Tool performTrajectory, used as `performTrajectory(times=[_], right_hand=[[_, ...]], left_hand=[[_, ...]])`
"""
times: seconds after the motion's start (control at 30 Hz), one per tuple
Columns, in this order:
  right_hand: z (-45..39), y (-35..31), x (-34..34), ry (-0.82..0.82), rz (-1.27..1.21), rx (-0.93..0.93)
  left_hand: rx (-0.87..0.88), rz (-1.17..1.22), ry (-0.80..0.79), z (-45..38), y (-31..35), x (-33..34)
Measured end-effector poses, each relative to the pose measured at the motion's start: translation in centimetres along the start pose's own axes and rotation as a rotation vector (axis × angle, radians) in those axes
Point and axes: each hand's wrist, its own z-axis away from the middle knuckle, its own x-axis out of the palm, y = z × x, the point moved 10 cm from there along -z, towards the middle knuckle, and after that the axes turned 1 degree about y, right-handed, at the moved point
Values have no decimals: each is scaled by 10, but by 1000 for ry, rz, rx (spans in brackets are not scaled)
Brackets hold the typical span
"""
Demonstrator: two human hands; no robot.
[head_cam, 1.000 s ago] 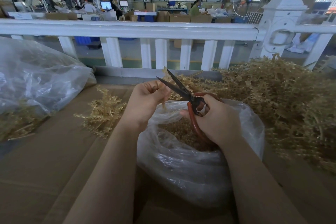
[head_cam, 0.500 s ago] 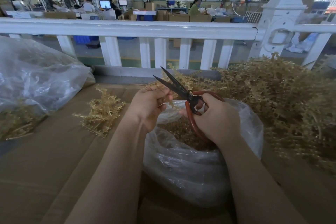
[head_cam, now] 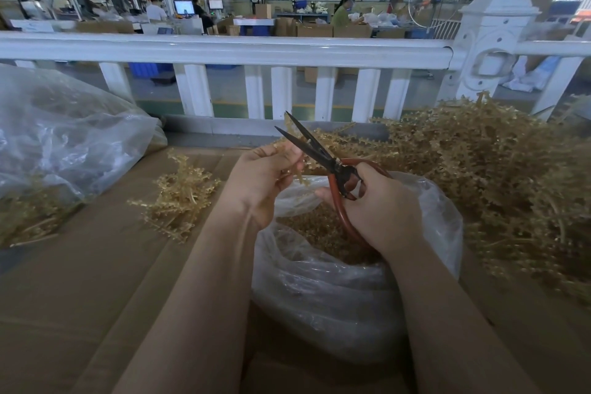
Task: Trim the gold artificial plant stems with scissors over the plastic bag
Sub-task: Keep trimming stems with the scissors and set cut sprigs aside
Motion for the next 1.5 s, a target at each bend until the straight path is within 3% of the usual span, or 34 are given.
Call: performTrajectory(times=[0.33,0.6,0.83,1.03,1.37,1.5], right_hand=[[0,-1,-4,52,-16,7],[1,-3,-9,108,-13,-24],[2,4,1,10,-23,38],[3,17,11,-77,-187,173],[4,13,13,-120,-170,153],[4,14,14,-124,-186,146]], left_hand=[[-50,109,-90,0,-4,6],[-23,38,-100,0,-2,3],[-34,-9,10,-5,-6,-9],[-28,27,109,-4,-10,-15],[96,-103,83,-3,4,-11],[154,-49,73,-4,9,-14]])
